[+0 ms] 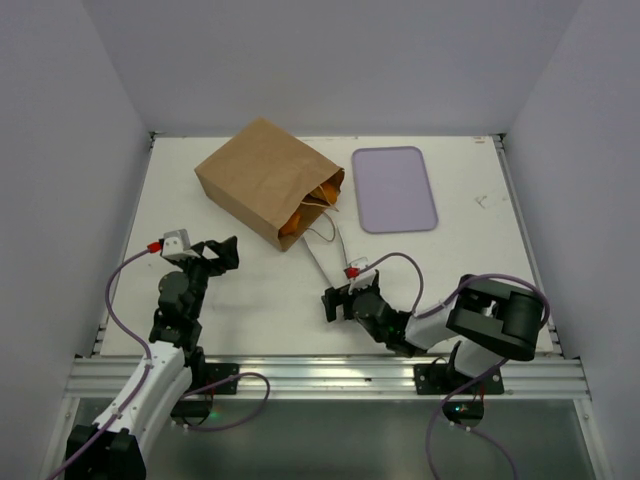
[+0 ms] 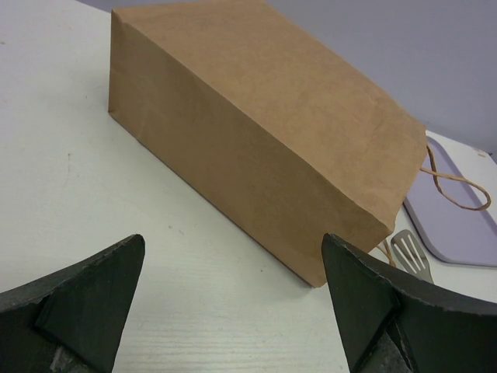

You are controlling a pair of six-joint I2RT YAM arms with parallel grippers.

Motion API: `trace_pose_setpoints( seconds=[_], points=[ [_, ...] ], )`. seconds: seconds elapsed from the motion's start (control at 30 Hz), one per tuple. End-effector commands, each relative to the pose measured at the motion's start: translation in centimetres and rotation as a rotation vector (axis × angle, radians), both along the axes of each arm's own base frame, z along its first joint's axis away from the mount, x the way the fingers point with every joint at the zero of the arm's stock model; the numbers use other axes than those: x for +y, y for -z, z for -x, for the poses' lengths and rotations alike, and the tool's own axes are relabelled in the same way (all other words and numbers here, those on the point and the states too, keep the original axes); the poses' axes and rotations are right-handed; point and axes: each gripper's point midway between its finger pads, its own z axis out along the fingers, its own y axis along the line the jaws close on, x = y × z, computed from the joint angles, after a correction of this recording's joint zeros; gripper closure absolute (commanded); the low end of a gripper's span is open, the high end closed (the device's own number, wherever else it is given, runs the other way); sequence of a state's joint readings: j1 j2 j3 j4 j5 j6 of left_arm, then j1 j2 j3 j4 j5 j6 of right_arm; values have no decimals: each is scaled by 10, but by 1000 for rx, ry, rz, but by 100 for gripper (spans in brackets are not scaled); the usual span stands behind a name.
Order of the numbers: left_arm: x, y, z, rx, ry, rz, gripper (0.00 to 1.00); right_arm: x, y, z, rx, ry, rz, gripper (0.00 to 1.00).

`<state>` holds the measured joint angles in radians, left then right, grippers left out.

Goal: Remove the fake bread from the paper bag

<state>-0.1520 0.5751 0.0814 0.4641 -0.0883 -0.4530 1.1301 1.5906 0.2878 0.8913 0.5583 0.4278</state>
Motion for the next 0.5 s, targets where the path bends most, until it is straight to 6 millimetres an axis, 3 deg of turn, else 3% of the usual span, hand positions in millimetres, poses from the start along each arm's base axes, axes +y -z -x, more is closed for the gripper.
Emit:
trace_pose_setpoints(
  seconds=[0.0,0.47],
  points=[
    [-2,-15,-1,-57,15,-4,0,-6,11,-3,24,36,58,2],
    [-3,-16,-1,-59,19,-4,0,-8,23,-17,24,98,108,2]
  ],
)
